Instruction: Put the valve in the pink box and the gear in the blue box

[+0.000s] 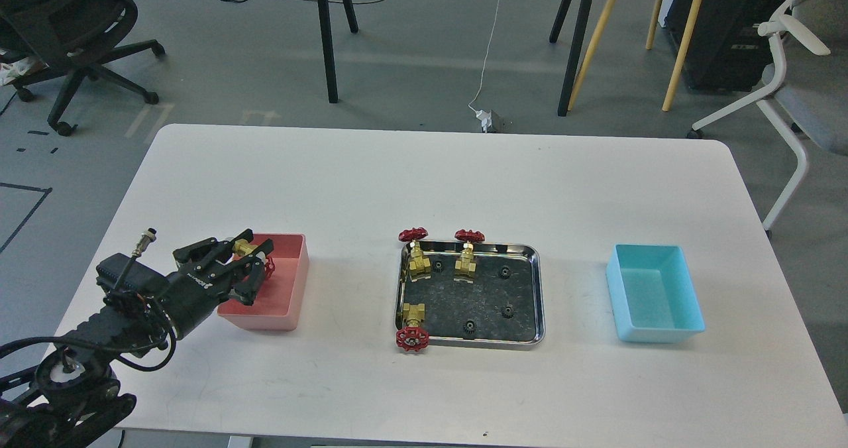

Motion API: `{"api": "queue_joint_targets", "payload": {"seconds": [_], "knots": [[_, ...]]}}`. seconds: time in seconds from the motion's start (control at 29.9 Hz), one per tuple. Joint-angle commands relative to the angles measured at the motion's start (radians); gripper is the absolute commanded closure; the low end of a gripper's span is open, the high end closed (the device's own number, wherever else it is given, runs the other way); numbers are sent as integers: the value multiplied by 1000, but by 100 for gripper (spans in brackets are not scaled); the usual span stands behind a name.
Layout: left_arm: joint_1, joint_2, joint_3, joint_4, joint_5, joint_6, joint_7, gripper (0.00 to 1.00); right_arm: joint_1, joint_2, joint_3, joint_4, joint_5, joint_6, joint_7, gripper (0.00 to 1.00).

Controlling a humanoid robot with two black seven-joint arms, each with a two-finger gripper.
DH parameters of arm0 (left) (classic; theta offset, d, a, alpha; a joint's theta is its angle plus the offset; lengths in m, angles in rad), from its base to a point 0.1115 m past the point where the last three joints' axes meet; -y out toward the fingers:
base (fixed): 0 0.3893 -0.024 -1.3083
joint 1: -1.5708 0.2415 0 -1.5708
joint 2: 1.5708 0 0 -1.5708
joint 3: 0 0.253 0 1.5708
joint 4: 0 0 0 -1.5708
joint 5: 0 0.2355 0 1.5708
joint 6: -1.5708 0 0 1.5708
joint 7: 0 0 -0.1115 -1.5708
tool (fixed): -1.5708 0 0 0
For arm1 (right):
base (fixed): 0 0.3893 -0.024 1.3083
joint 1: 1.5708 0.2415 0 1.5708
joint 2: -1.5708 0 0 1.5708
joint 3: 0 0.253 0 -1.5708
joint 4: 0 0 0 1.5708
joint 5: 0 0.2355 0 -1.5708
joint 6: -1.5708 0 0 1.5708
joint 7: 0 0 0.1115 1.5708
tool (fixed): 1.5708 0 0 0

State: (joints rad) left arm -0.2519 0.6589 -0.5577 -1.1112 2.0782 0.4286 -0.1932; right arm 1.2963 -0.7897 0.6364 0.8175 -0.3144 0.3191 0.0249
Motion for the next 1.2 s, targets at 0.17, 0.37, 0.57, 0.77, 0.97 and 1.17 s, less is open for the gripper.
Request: {"api": "queue_joint_targets", "payload": {"seconds": [0.17,0.37,0.57,0.77,0.97,1.17], "knots": [[-1,-47,-7,2,-18,4,0,20,-3,-2,-11,2,-5,11,1,1],[-23,-93,-16,-15,-242,22,0,4,-9,-5,-81,5,-8,57,1,1],[-219,-32,-68,-44,-626,-118,-2,3,-2,-5,-248,12,-75,170,9,1],[-472,36,-215,-53,-1122,-462,14,3,-23,-2,-265,98,-329,170,10,1],[-680,48,-303,-35,-1333,-631,52,3,-83,13,-322,381,-630,170,10,1],[-811,74,-291,25,-1325,-633,60,3,-114,73,-500,580,-917,170,20,1]]}}
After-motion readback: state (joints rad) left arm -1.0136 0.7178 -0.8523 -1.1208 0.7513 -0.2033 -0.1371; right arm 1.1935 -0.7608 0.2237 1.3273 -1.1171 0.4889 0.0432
